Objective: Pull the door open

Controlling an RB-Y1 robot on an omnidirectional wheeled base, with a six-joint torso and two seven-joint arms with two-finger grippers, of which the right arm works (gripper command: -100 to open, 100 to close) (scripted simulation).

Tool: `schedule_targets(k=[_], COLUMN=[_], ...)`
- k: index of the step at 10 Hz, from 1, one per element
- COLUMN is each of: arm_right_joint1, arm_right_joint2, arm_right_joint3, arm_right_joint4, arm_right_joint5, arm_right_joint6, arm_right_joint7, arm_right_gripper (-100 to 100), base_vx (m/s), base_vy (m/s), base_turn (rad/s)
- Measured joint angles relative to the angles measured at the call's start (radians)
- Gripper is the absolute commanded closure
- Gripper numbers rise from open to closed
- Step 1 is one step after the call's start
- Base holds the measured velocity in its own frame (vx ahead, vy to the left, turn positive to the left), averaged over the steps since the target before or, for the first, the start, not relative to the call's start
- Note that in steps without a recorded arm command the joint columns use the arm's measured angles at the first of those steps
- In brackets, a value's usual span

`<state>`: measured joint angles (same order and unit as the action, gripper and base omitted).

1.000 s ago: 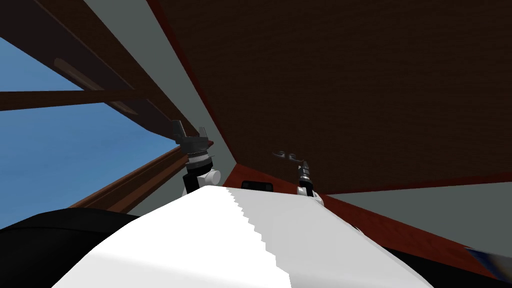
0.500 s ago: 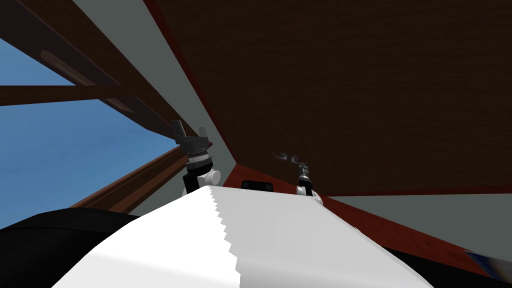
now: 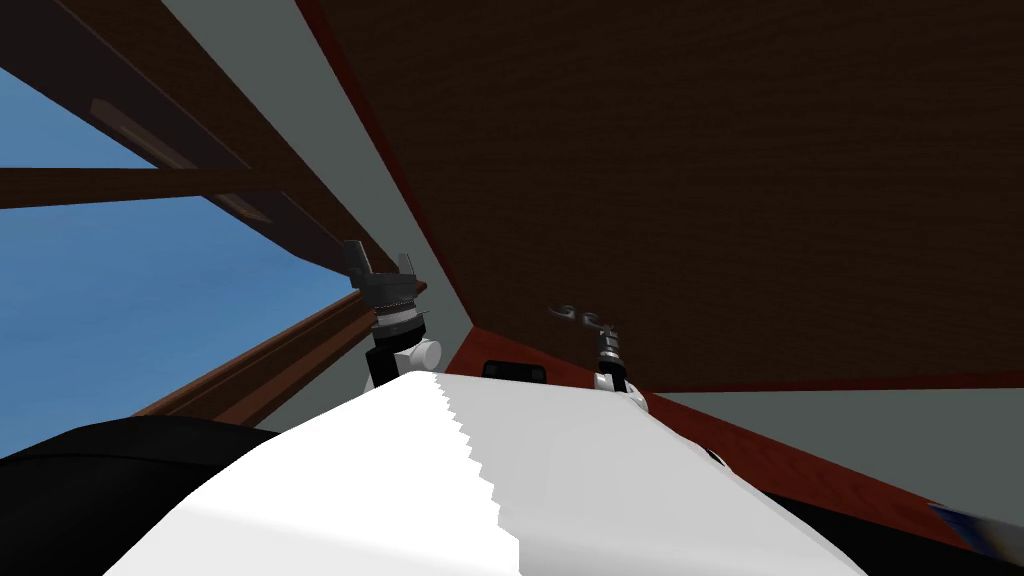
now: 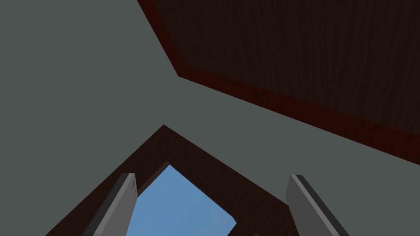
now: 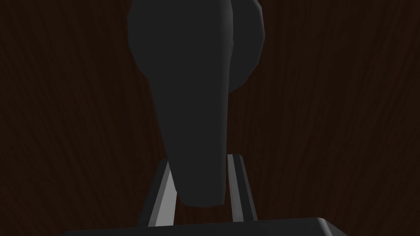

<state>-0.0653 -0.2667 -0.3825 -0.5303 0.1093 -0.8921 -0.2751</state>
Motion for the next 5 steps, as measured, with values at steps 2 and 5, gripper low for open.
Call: schedule_targets(k=[2,5], arm_right_joint1=[-0.011,0.032], arm_right_joint2=[-0.007,0.001], arm_right_joint3=[-0.004,0.000], arm_right_joint4=[0.047,0.011], arm_right_joint5=[-0.001,0.002], arm_right_joint6=[-0.029,0.001], arm_right_joint7=[0.003,-0.008], arm_right_gripper=[100,100], base_vx=[-0.067,-0.009], base_vy=[0.003,0.005], base_turn=[-0.009,-0.019])
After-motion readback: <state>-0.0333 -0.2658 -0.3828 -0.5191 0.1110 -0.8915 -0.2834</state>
